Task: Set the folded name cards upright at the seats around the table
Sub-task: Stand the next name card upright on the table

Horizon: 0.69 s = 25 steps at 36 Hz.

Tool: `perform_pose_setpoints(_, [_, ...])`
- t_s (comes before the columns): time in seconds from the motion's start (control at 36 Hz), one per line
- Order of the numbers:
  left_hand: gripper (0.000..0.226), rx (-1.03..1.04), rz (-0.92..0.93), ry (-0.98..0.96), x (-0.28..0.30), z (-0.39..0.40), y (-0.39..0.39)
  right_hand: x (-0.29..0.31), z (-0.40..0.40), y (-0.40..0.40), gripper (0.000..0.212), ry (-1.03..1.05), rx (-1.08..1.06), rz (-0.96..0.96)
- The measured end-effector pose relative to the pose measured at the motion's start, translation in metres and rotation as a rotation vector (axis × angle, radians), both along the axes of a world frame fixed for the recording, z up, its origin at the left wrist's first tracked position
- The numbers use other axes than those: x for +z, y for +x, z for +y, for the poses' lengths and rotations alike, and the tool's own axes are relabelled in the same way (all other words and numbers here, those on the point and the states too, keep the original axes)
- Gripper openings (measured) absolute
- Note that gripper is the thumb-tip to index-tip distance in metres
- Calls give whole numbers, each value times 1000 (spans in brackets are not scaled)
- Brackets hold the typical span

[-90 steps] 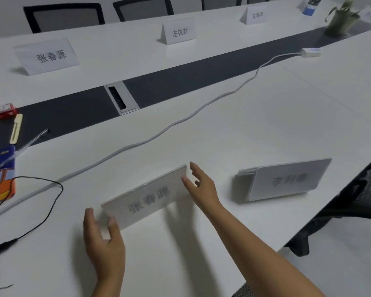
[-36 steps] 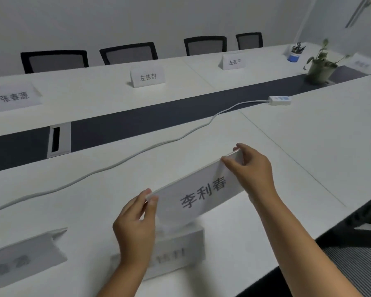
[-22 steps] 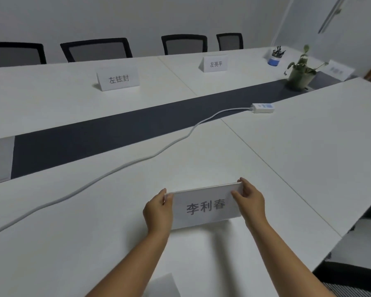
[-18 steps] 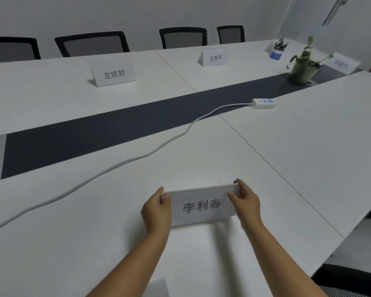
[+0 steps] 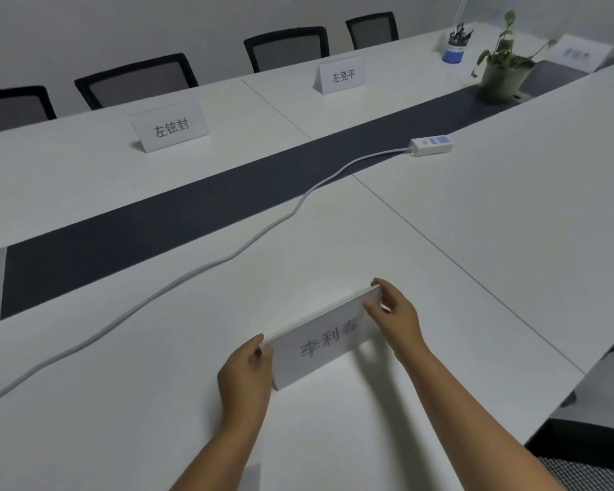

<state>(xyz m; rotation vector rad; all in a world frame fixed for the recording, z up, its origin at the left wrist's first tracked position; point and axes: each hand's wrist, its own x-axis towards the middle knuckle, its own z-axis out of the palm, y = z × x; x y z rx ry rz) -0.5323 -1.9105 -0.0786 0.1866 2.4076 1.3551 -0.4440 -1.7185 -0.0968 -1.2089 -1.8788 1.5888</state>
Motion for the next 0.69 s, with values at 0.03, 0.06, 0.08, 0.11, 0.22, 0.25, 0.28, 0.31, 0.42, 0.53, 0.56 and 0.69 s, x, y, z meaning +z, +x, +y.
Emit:
perform_pose_setpoints(0.03, [32, -5, 12, -11, 2, 1, -1, -1, 0, 1, 42, -5, -5, 5])
perform_pose_setpoints(0.06, [32, -8, 19, -13, 4, 1, -2, -1, 0, 2, 41, -9, -5, 8])
perform_pose_setpoints(0.08, [32, -8, 18, -11, 5, 2, -4, -1, -1, 3, 41, -11, -2, 12])
perform_pose_setpoints(0.11, [32, -9, 16, -8, 7, 2, -5, 0, -1, 4, 41, -11, -1, 13])
perform_pose_setpoints(0.22, [32, -26, 17, 0, 8, 1, -7, -1, -3, 4, 39, 21, -37, 7])
perform_pose_setpoints(0.25, [32, -28, 17, -2, 8, 0, -7, -2, -3, 4, 39, 27, -46, 1])
perform_pose_setpoints(0.28, [31, -28, 18, -1, 7, 0, -7, -2, -4, 3, 39, 27, -52, -1])
perform_pose_setpoints(0.31, [31, -25, 17, 0, 7, 0, -6, -2, -3, 1, 40, 24, -52, 1])
perform_pose_setpoints(0.42, [30, -12, -3, 28, 6, -2, -1, 0, 2, -4, 41, 15, -29, 6])
perform_pose_setpoints(0.53, [29, 3, -26, 62, 5, -4, 3, 2, 7, -7, 38, 25, 2, -4])
perform_pose_setpoints(0.56, [29, 7, -24, 67, 4, -4, 3, 3, 7, -7, 38, 23, 5, -1])
perform_pose_setpoints(0.69, [29, 15, -20, 74, 4, -3, 1, 3, 6, -9, 48, 6, -14, 48])
